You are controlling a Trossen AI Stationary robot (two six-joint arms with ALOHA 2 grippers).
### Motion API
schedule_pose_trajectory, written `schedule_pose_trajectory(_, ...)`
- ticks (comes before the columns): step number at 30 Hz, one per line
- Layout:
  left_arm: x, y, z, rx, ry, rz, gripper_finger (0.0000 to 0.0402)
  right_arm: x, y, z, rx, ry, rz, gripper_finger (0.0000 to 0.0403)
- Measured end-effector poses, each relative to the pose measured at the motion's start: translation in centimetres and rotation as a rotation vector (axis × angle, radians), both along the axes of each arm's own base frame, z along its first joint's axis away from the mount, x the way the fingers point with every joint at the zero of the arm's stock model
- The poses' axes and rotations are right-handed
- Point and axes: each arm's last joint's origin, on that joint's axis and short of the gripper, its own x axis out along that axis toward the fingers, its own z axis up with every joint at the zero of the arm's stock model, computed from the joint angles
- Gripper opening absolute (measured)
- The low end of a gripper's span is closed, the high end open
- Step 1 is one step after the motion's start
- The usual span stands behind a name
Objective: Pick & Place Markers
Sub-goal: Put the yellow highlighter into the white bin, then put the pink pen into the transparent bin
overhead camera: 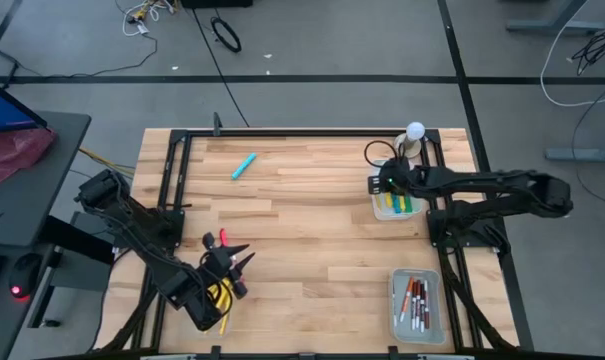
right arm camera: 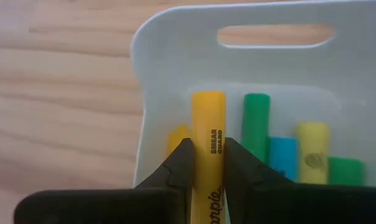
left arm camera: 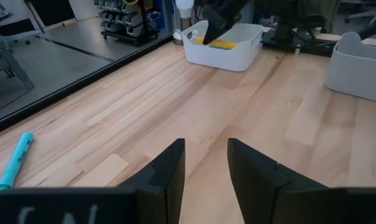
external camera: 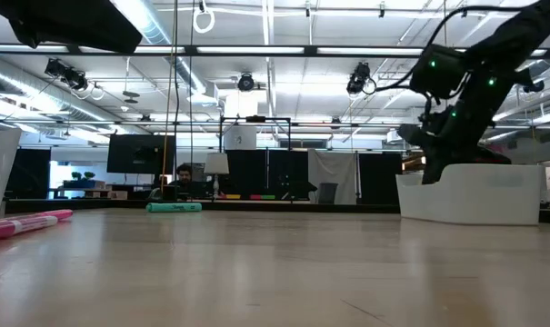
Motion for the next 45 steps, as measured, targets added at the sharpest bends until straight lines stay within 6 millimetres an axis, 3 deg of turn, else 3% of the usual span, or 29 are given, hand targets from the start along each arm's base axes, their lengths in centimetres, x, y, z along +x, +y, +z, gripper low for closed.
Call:
schedule_pose_trajectory(7, 0.2, 0.2, 0.0, 0.002, 0.002, 0.009, 0.0126, -0.3, -0.8, -1.4, -0.044, 0.077, -0.055, 0.0053)
schedule_pose_trajectory(31, 0.2, 0.2, 0.0, 0.000, 0.002, 0.009, 0.0126, 0.1, -0.8, -1.4, -0.026, 0.039, -0.025, 0.0095)
schedule_pose_trajectory(37, 0.2, 0.2, 0.0, -0.001, 0.001, 0.009, 0.0126, -0.5, -0.3, -0.5, 0.041, 0.057, 0.040, 0.0132)
schedule_pose_trajectory(45, 0.2, 0.2, 0.0, -0.007, 0.003, 0.008, 0.0126, -0.1, -0.2, 2.8, 0.038, 0.043, 0.149, 0.0196)
